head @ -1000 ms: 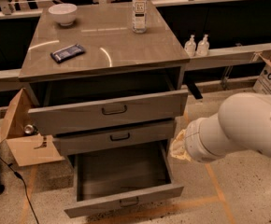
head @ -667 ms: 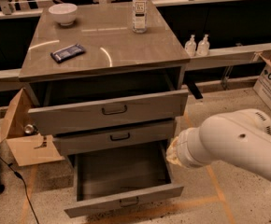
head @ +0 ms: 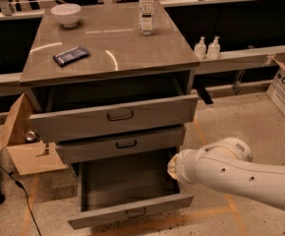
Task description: Close bottom drawer
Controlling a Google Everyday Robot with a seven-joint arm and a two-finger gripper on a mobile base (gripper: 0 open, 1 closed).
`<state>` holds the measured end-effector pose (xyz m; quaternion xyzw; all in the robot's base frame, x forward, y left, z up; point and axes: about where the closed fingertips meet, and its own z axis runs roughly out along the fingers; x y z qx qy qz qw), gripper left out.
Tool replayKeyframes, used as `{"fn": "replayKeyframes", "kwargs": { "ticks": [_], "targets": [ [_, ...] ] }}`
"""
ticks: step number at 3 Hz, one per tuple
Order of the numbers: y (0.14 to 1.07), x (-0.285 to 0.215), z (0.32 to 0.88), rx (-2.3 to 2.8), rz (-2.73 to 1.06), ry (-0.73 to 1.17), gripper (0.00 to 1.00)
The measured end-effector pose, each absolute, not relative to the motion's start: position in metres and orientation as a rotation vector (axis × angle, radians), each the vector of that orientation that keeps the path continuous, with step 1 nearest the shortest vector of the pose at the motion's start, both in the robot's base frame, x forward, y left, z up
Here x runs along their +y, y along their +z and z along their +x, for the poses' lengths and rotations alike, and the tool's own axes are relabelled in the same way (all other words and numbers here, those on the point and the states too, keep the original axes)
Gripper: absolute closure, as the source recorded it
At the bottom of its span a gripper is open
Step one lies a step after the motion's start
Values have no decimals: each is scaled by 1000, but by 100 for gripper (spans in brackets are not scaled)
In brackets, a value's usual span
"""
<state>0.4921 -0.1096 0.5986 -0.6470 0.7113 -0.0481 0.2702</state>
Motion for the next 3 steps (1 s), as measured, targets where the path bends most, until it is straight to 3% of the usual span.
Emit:
{"fn": "replayKeyframes", "kwargs": {
  "ticks": [2, 3],
  "targets": [
    [529, -112, 513, 1787, -1707, -90, 100],
    [462, -146, 530, 1834, -1766, -114, 100]
  ]
}}
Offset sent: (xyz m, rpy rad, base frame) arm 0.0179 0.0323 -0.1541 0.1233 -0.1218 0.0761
